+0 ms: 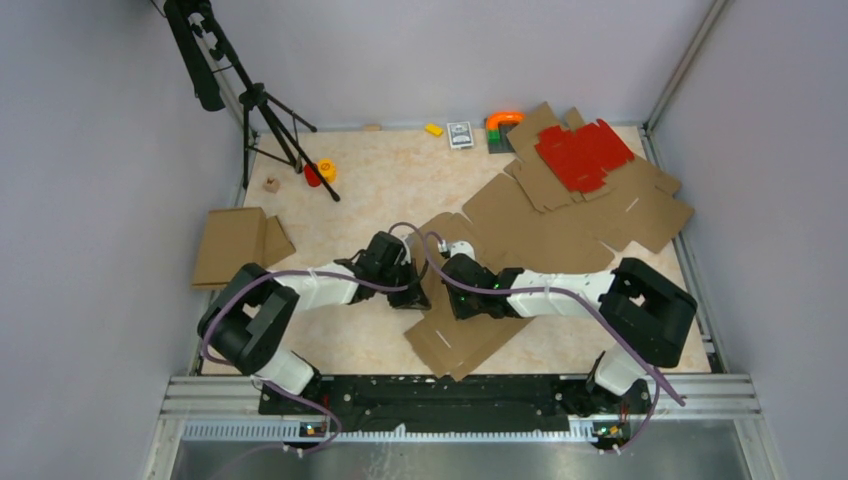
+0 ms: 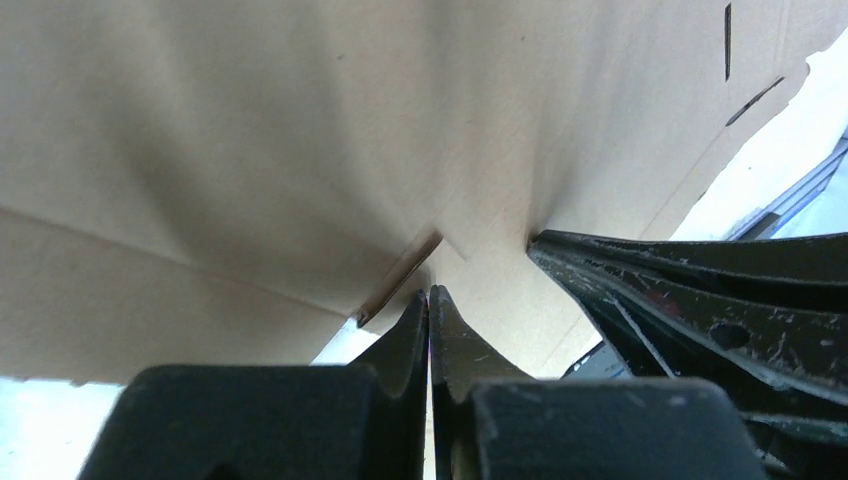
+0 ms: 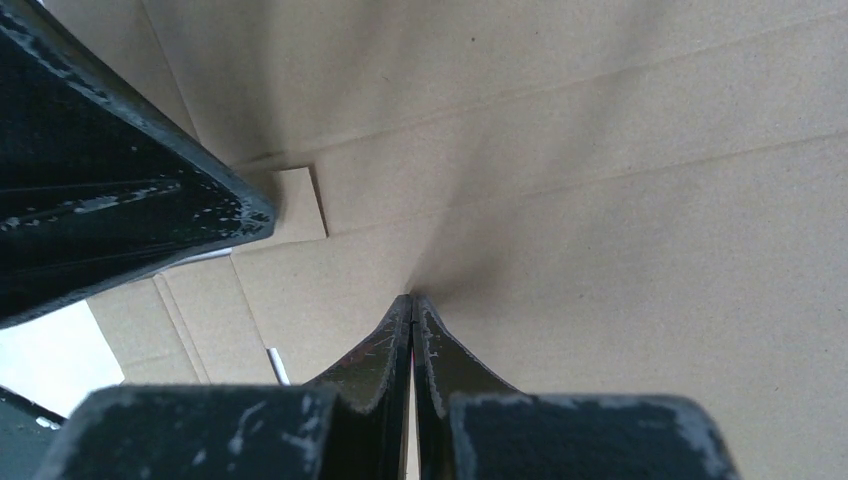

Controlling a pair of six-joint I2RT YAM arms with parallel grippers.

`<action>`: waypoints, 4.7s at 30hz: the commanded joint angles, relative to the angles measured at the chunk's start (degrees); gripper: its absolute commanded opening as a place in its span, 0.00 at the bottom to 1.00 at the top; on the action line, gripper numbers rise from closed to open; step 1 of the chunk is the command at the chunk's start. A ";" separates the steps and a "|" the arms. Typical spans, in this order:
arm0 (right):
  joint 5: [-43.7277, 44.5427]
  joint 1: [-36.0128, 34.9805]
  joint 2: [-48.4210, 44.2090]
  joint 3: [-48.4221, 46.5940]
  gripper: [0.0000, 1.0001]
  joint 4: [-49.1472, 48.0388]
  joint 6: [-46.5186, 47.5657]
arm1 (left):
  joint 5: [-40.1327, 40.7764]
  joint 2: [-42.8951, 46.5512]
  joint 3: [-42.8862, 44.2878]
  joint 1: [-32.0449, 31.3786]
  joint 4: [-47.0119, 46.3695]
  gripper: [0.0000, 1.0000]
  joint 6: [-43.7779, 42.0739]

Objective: Fold the paper box

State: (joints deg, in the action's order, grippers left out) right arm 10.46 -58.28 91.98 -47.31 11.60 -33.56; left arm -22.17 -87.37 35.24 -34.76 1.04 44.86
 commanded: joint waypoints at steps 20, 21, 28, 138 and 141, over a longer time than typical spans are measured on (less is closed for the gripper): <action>-12.96 0.30 19.93 -18.92 0.00 -1.75 6.00 | 17.81 8.53 -9.06 -1.76 12.58 0.00 1.59; -13.36 0.29 20.62 -20.06 0.00 -1.70 6.06 | 18.61 9.31 -9.49 -1.72 13.22 0.00 1.89; -10.88 0.50 19.54 -25.67 0.00 2.07 7.74 | 13.59 12.88 -13.11 -1.84 6.70 0.00 2.48; -4.69 10.20 -3.20 -1.38 0.00 -4.20 -3.65 | 11.30 12.82 -6.79 -1.86 14.60 0.00 -8.10; -4.48 10.16 -2.07 -2.65 0.00 -3.78 -3.07 | 11.11 12.64 -6.61 -1.80 14.65 0.00 -8.21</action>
State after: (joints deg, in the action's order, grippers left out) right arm 4.47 -48.21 88.42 -46.22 8.58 -38.28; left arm -12.36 -72.90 28.60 -36.38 11.97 38.74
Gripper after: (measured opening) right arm 0.002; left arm 0.001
